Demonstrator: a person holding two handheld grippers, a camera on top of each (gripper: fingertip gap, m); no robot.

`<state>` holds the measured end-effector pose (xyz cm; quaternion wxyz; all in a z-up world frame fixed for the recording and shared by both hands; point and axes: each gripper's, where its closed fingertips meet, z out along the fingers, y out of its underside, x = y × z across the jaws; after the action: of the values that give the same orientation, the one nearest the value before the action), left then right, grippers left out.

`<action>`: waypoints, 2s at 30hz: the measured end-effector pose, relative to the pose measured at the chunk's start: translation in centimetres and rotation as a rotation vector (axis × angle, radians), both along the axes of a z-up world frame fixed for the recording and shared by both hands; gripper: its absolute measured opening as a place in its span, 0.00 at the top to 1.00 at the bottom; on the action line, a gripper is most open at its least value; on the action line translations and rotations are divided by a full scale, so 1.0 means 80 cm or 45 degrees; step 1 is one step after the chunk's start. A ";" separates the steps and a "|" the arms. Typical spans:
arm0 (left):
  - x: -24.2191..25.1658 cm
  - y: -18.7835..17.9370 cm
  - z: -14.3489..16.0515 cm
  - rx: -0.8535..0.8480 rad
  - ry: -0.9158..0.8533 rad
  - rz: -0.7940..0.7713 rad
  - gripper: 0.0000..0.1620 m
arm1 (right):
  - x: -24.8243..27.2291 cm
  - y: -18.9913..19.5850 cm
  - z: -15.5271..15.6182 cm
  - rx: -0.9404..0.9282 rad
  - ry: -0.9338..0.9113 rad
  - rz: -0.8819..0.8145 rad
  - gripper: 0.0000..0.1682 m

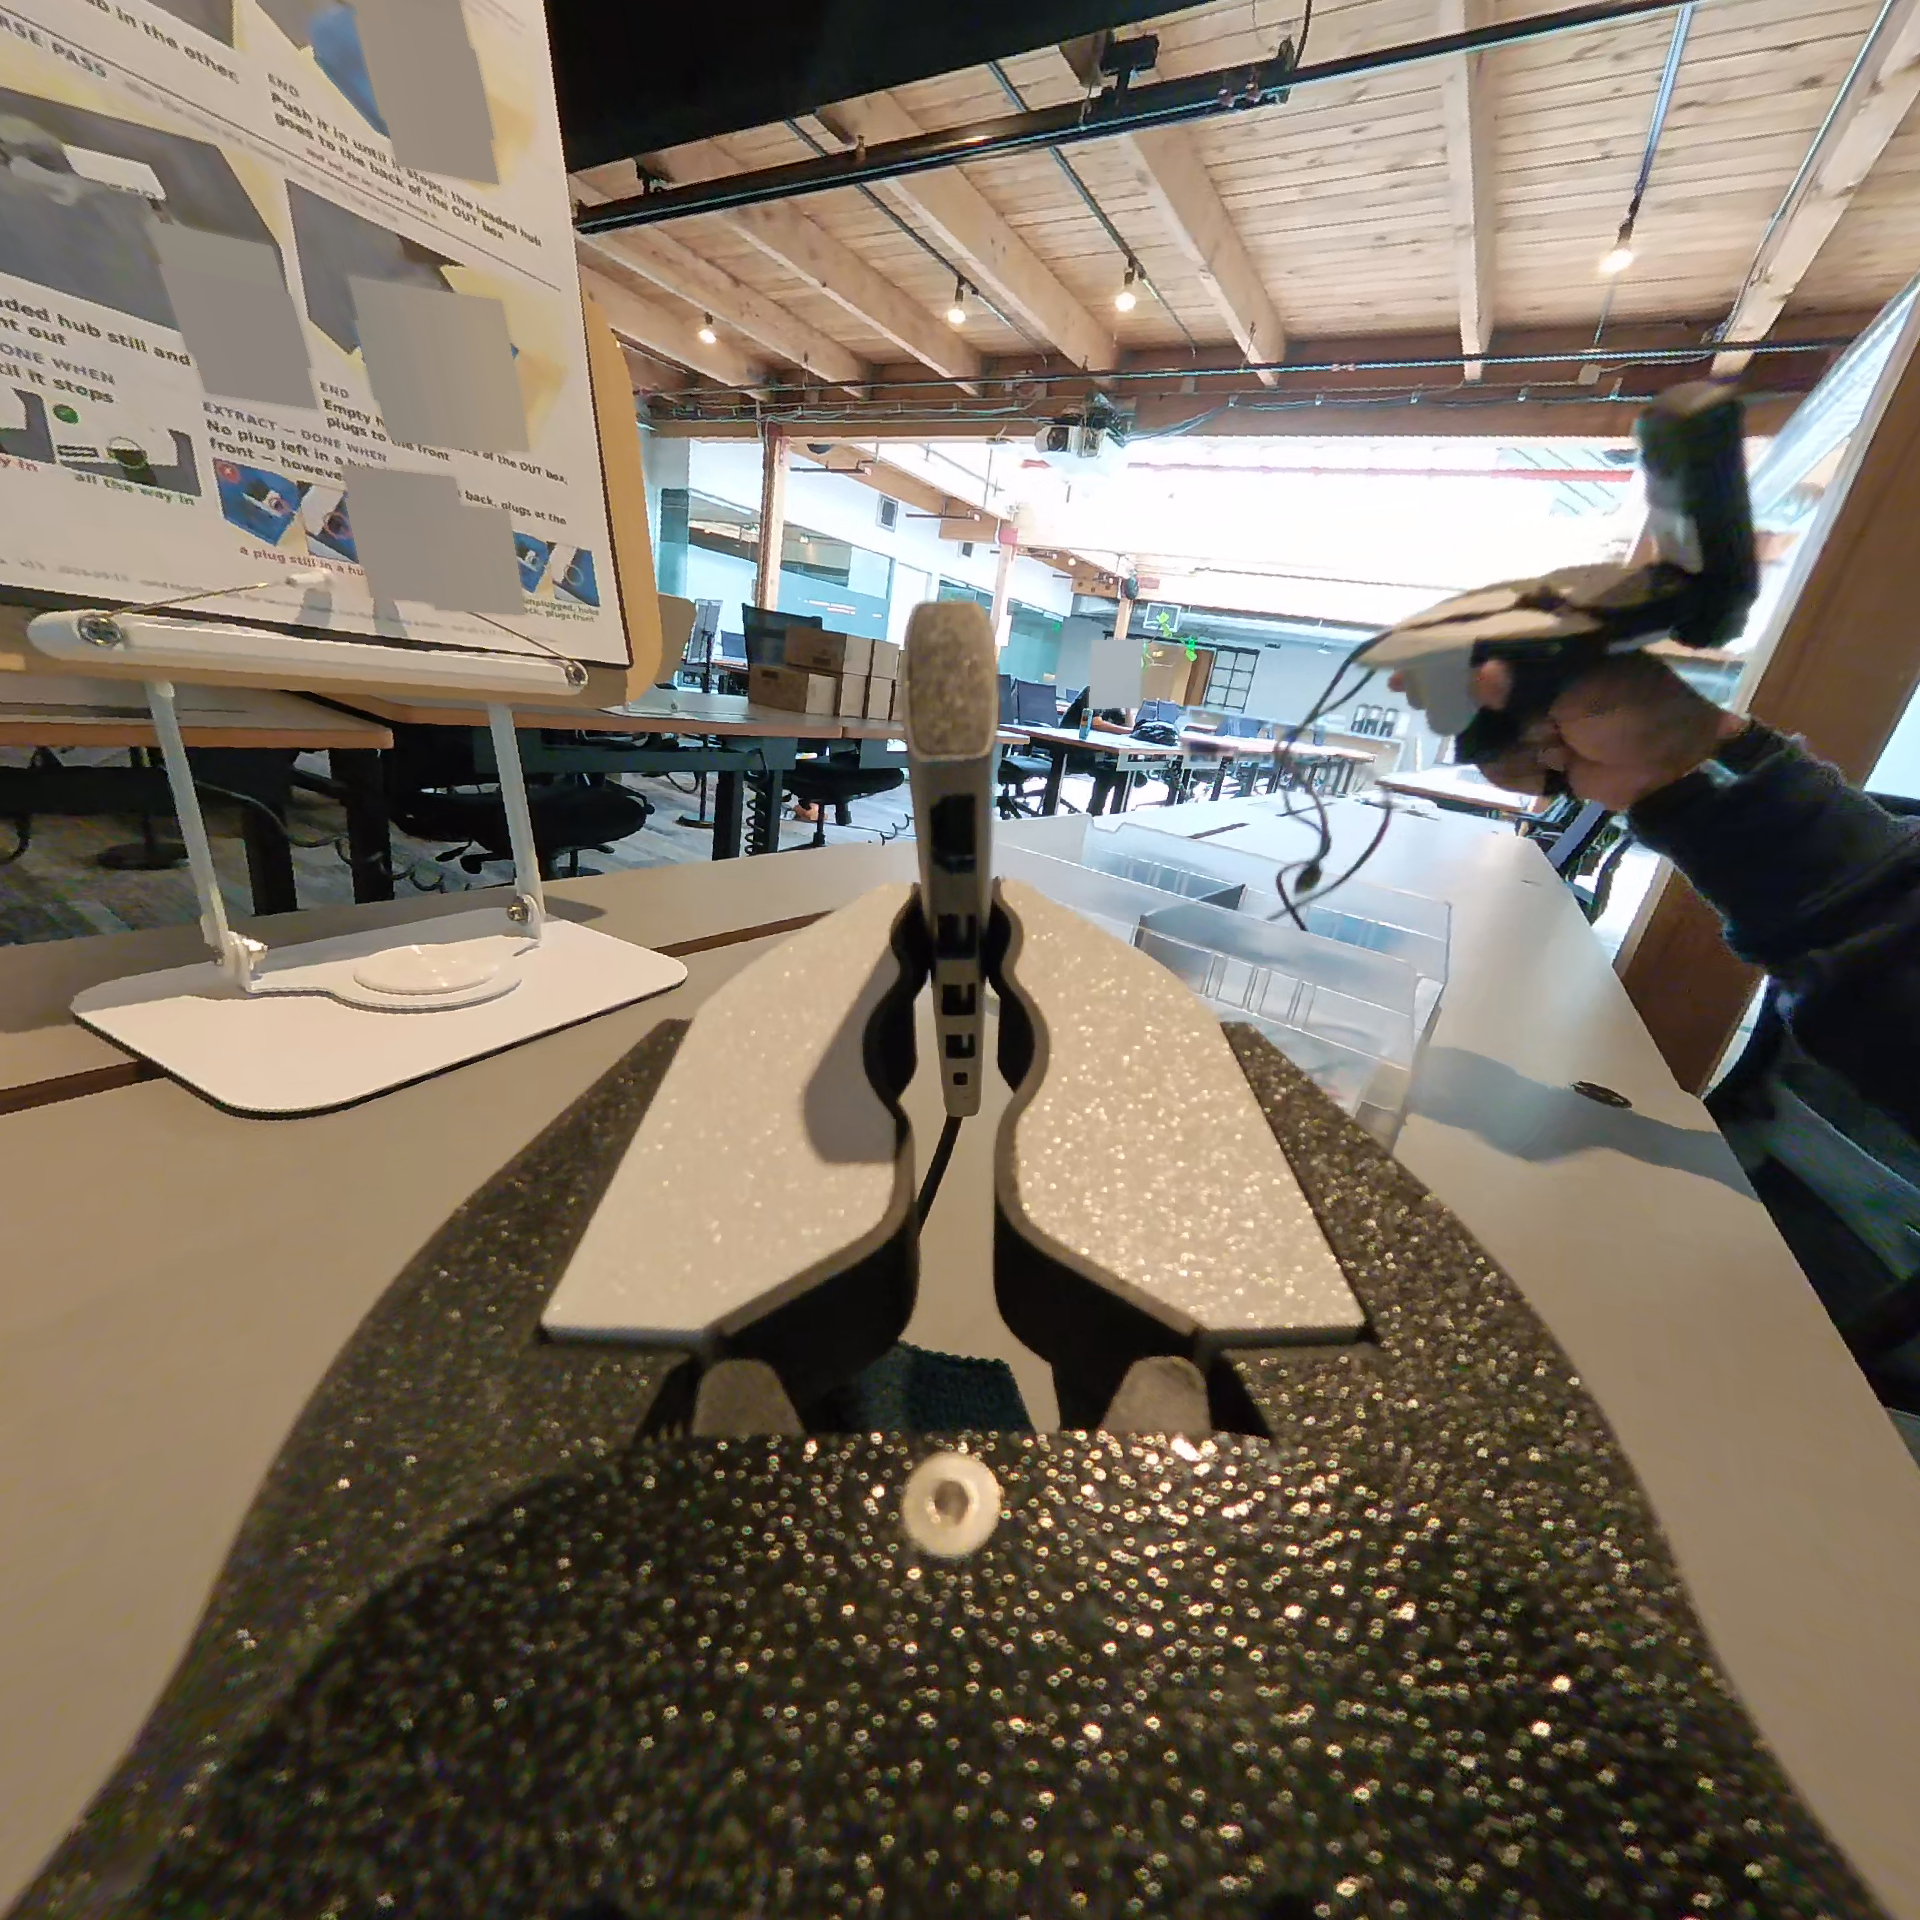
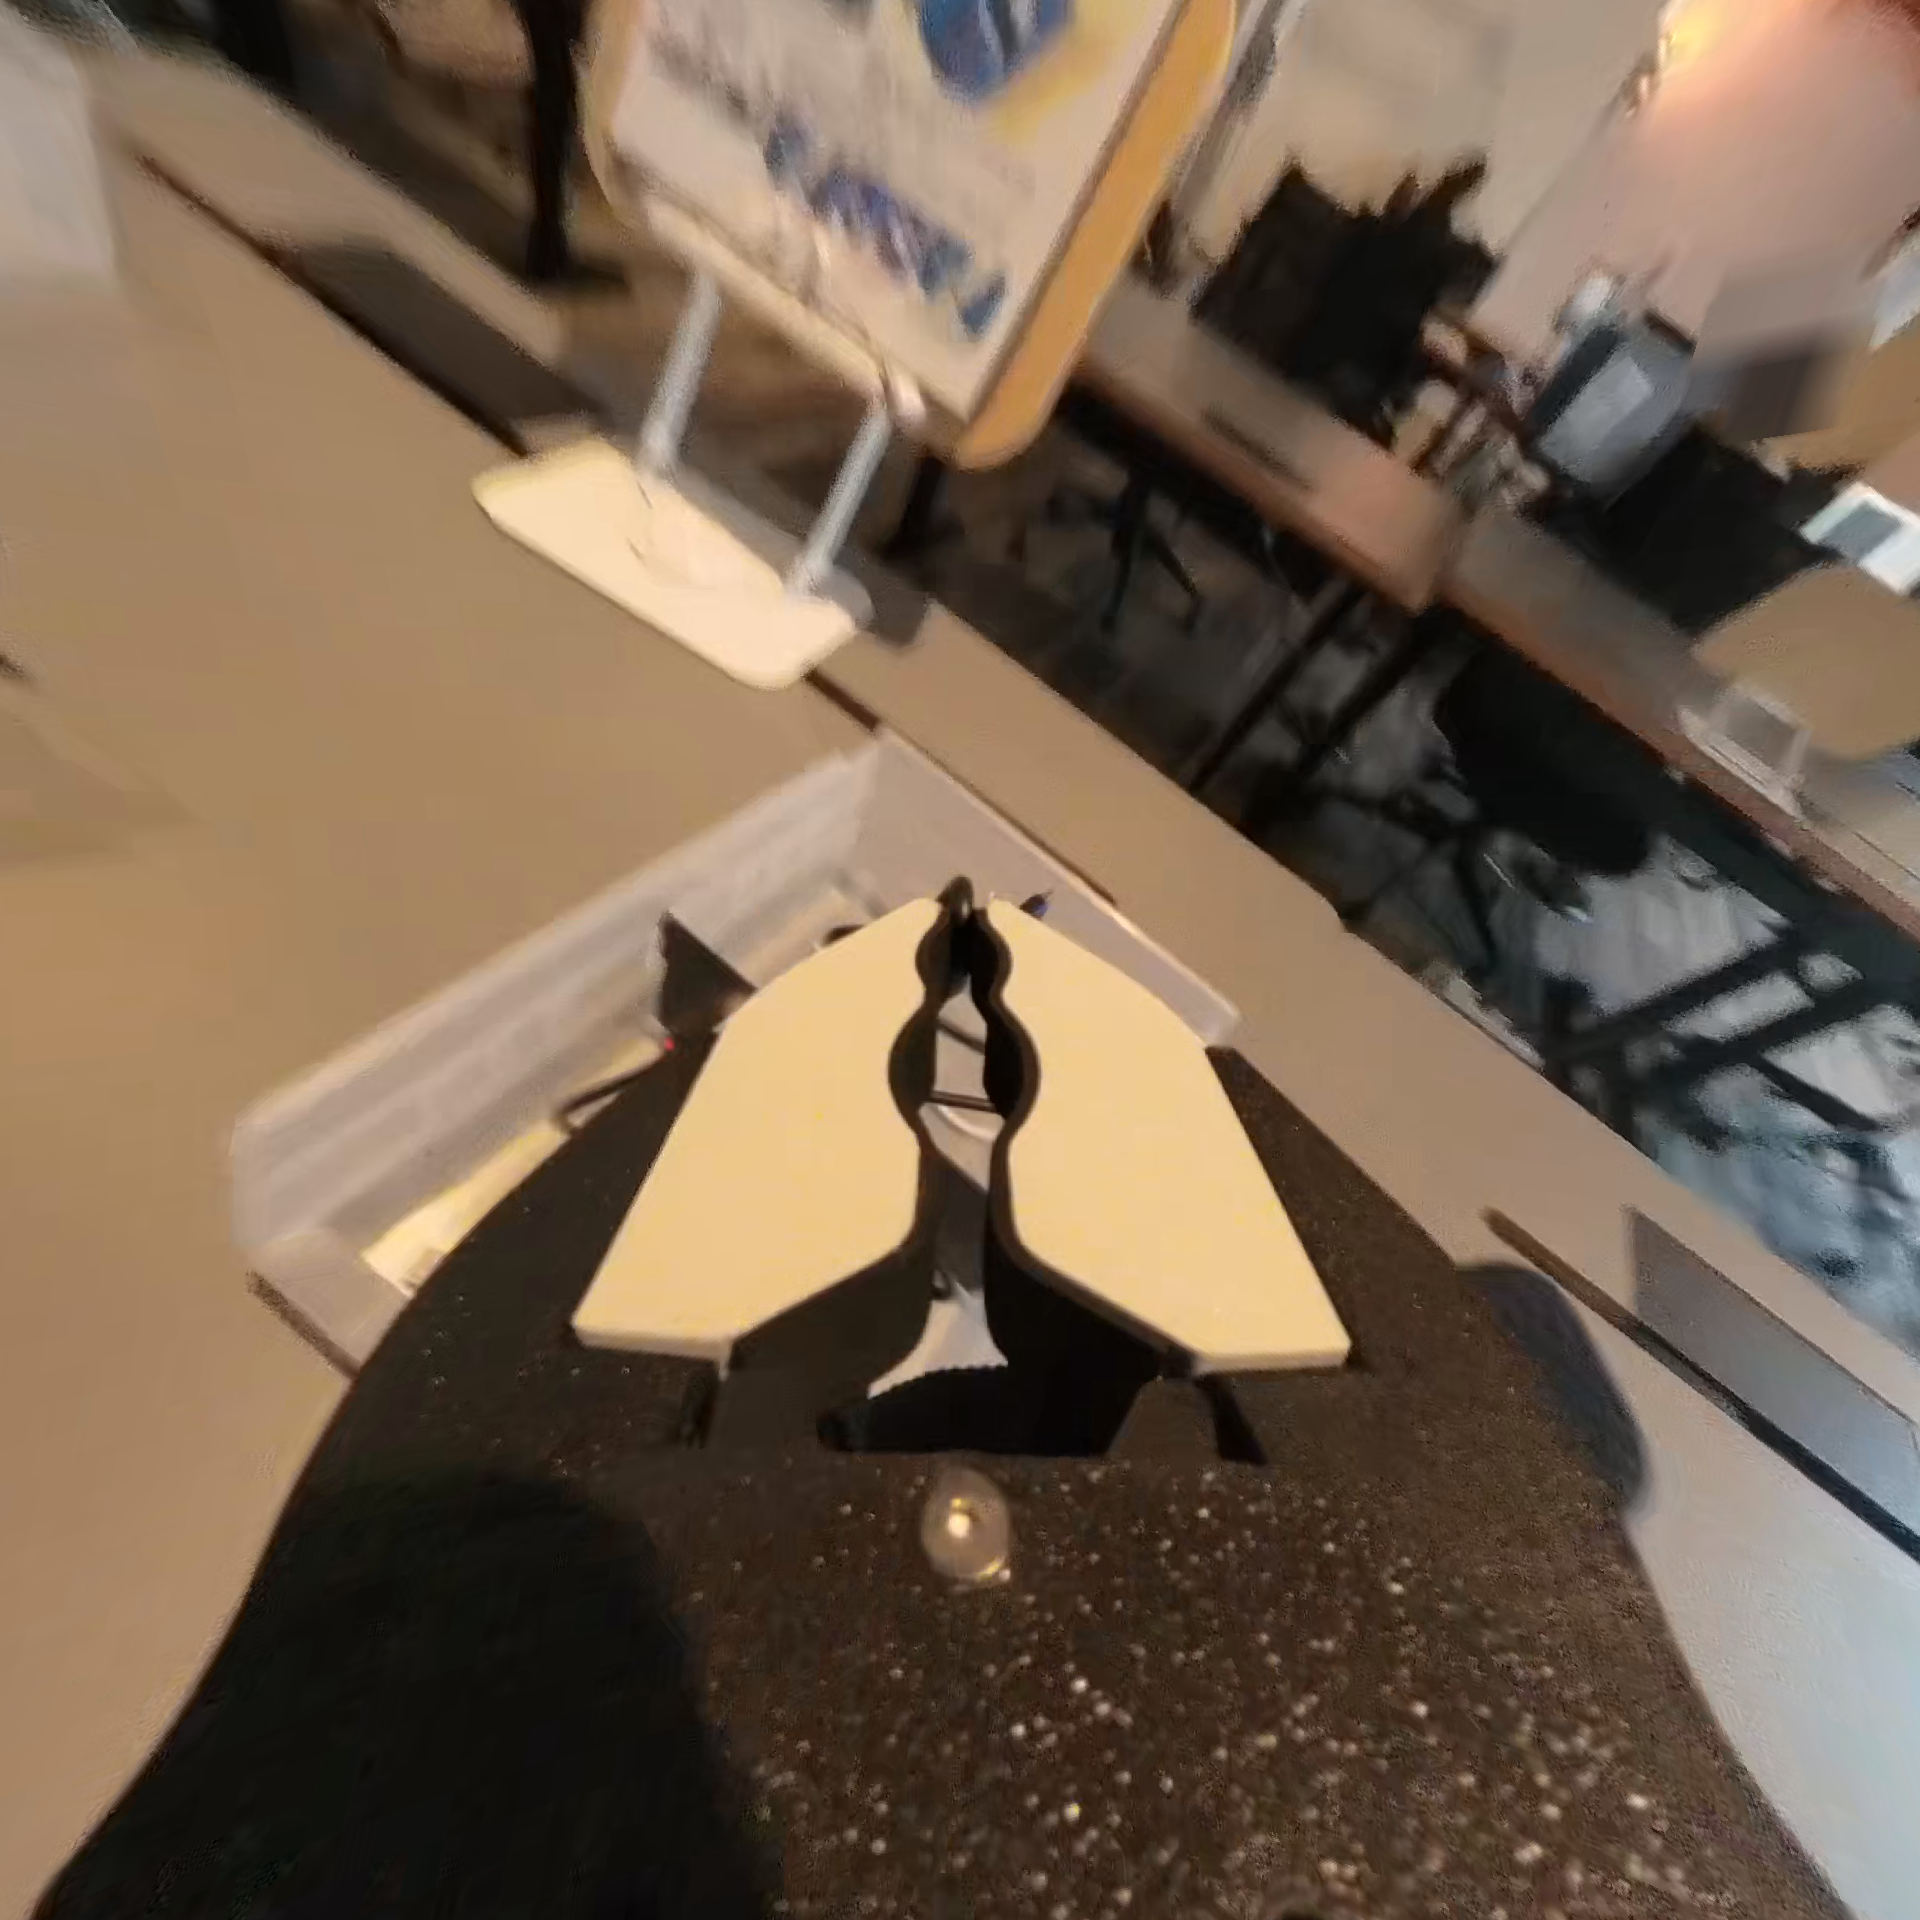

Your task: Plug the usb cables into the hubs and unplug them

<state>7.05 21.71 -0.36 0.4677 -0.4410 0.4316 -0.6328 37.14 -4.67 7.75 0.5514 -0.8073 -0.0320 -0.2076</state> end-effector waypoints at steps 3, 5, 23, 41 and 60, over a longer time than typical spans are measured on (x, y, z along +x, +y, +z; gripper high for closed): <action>-0.001 0.000 0.002 -0.001 -0.007 0.000 0.94 | 0.005 0.003 -0.042 -0.225 -0.041 -0.050 0.98; -0.002 0.000 0.002 0.000 -0.007 0.001 0.94 | -0.003 0.004 -0.055 -0.270 0.005 -0.023 0.99; -0.004 0.000 0.005 -0.001 -0.021 0.006 0.94 | -0.017 0.008 0.052 0.411 0.316 0.079 0.99; -0.003 0.000 0.005 0.003 -0.019 0.008 0.94 | -0.228 0.020 0.186 0.637 0.200 0.544 0.99; -0.008 0.018 0.001 -0.045 -0.023 0.049 0.94 | -0.318 0.217 -0.107 0.173 0.681 0.694 0.99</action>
<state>6.38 23.12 -0.24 0.4759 -0.4517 0.4075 -0.6351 11.72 12.68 -0.83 0.6274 -0.7566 -0.0867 0.1627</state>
